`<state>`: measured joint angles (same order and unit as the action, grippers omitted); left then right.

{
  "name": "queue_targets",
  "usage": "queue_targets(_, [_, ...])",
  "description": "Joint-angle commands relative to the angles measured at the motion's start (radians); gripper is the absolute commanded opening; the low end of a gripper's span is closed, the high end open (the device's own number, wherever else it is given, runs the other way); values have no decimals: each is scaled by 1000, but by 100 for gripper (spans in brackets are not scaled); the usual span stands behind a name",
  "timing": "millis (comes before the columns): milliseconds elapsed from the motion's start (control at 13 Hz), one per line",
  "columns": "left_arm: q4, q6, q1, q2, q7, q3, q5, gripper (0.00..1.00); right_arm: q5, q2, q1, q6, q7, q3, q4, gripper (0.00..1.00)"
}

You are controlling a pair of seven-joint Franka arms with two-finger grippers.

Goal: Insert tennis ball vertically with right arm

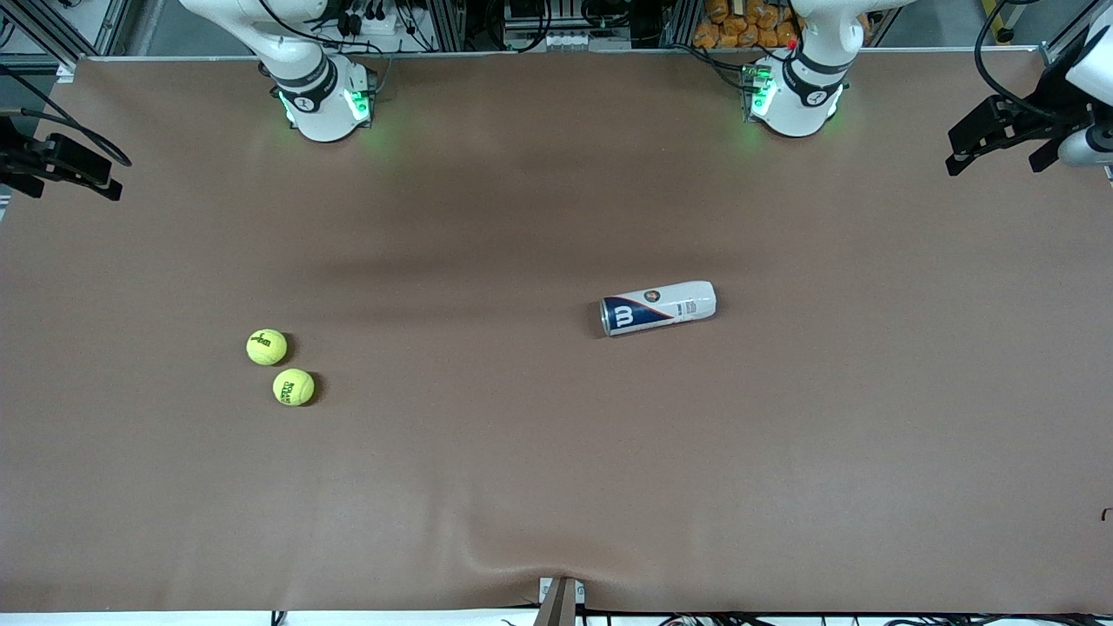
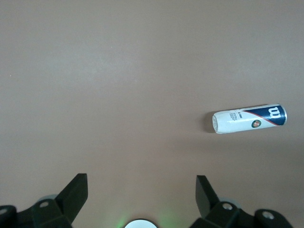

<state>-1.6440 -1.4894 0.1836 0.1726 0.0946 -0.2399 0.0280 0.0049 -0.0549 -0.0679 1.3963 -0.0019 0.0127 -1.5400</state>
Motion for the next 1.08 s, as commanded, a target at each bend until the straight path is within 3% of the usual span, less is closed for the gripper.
queue_targets(0, [24,11,28,-7,2,-6,10,100,13,-22,-15,0,-7,6,-20,100])
queue_targets(771, [62,24,10,-48,3,-21,4,100,14,-22,-13,1,-7,6,-20,100])
queue_targets(1002, [69,12,-29,-82,4,-61,9,100,13,-22,-13,1,-7,6,-20,100])
